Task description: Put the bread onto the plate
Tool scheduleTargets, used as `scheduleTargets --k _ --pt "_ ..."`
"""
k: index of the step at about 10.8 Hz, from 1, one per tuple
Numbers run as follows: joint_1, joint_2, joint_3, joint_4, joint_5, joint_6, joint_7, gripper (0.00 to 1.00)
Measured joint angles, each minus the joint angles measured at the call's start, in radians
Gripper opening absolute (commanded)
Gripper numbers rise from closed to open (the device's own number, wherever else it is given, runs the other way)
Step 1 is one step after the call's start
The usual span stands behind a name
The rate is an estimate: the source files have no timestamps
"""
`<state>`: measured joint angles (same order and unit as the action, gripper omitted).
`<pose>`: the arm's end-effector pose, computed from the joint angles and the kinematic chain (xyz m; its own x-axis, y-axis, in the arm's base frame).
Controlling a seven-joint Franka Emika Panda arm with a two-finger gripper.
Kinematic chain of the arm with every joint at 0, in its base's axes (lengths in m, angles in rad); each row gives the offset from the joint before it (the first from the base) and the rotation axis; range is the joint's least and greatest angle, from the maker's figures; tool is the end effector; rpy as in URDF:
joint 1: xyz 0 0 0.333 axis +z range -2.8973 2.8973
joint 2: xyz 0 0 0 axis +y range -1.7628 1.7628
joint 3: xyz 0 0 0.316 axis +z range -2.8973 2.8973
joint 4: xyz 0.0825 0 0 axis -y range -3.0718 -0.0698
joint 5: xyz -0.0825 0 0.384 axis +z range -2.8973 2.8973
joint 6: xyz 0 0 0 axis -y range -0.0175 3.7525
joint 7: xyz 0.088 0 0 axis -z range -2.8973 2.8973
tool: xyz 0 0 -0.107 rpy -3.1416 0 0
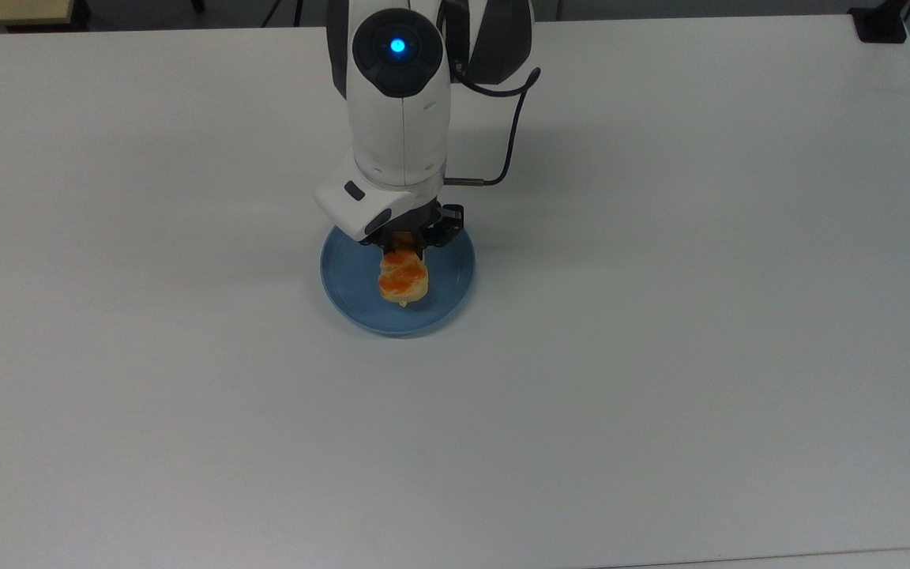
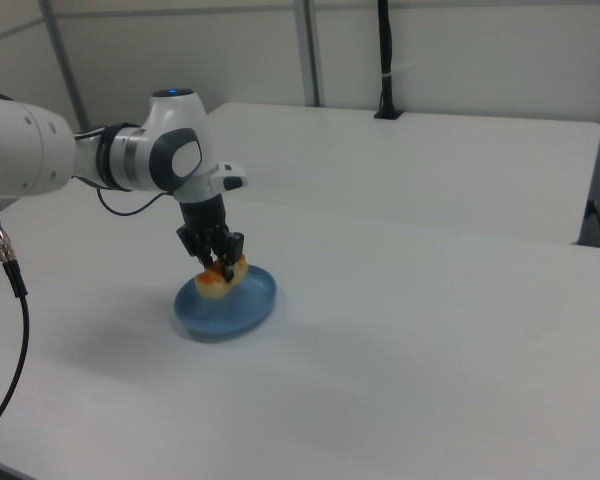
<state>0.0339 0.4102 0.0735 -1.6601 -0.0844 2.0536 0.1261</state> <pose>0.6617 0.0616 0.3706 0.9998 0.0150 -0.0102 0.0154 -0.9988 0.0465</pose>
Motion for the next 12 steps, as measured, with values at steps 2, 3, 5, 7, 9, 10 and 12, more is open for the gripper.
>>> scheduleTargets --k 2,3,5,7,9,10,12 --pt "0.0 0.017 0.001 -0.012 -0.008 0.0 0.0 1.0" --pt "-0.001 0.033 0.001 -0.016 -0.021 0.0 0.0 1.0" --pt "-0.004 0.057 0.001 -0.017 -0.037 0.0 0.0 1.0" --pt "-0.004 0.042 0.001 0.005 -0.037 0.0 0.0 1.0" --pt "-0.004 -0.02 0.002 0.035 -0.037 -0.047 0.0 1.0" --pt "-0.002 -0.063 0.004 0.047 -0.037 -0.098 0.0 1.0" --pt "-0.001 -0.143 0.009 0.059 -0.036 -0.186 0.0 1.0"
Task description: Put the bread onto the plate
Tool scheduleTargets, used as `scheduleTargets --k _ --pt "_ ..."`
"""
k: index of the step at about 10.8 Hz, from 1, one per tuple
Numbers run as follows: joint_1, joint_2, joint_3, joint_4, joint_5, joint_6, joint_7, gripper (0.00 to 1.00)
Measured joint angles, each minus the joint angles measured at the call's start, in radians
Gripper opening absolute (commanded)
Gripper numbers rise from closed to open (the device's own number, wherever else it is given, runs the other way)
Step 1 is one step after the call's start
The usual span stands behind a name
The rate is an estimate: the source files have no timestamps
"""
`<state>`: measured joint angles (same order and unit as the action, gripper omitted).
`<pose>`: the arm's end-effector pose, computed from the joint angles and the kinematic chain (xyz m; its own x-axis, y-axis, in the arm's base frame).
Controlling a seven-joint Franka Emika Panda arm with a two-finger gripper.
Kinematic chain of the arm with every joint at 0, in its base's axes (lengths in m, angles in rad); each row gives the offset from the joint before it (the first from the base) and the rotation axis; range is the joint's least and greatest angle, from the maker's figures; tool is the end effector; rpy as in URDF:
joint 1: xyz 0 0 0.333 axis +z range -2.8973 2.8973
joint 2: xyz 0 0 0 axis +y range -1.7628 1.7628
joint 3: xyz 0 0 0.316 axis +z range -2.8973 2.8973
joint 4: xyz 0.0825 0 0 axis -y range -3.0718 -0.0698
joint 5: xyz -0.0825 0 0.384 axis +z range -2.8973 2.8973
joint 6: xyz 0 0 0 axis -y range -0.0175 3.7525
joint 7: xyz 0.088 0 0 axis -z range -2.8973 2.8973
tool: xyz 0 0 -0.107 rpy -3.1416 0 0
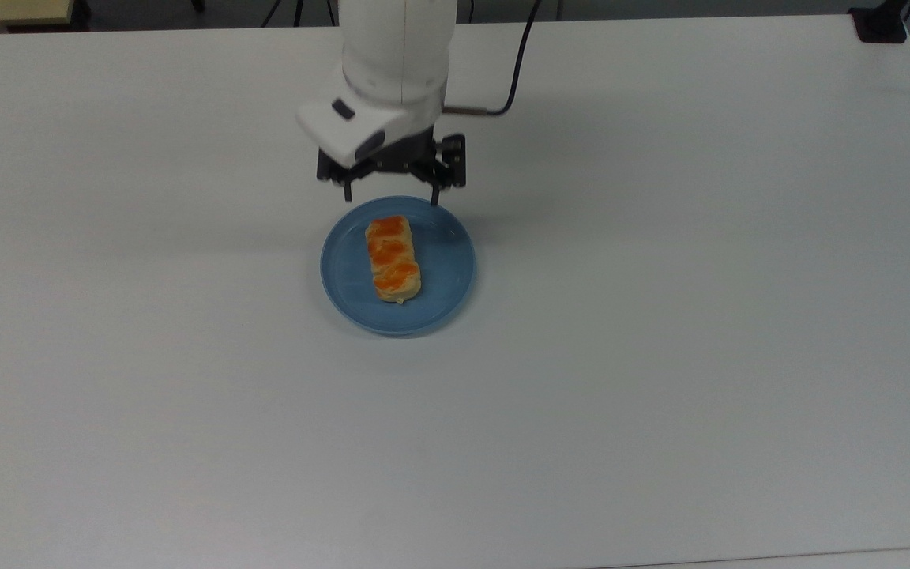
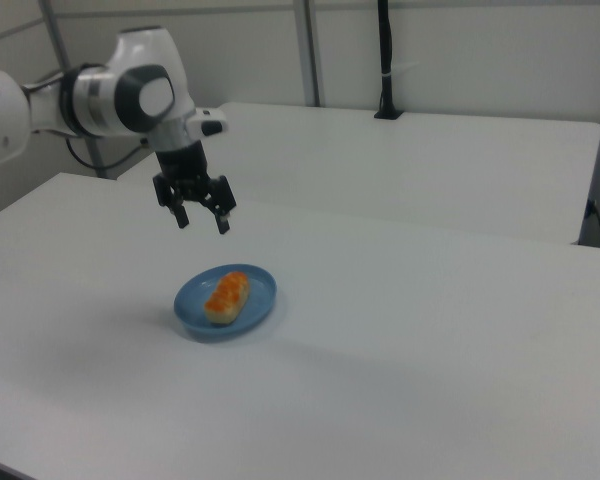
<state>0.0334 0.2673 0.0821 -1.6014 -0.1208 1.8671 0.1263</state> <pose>0.6395 0.0599 0.4759 0.9997 0.0221 0.0098 0.0211 -0.9954 0.0932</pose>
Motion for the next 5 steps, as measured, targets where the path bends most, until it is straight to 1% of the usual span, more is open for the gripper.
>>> scheduleTargets --k 5 --pt "-0.006 -0.196 -0.004 0.001 0.008 -0.196 0.001 1.0"
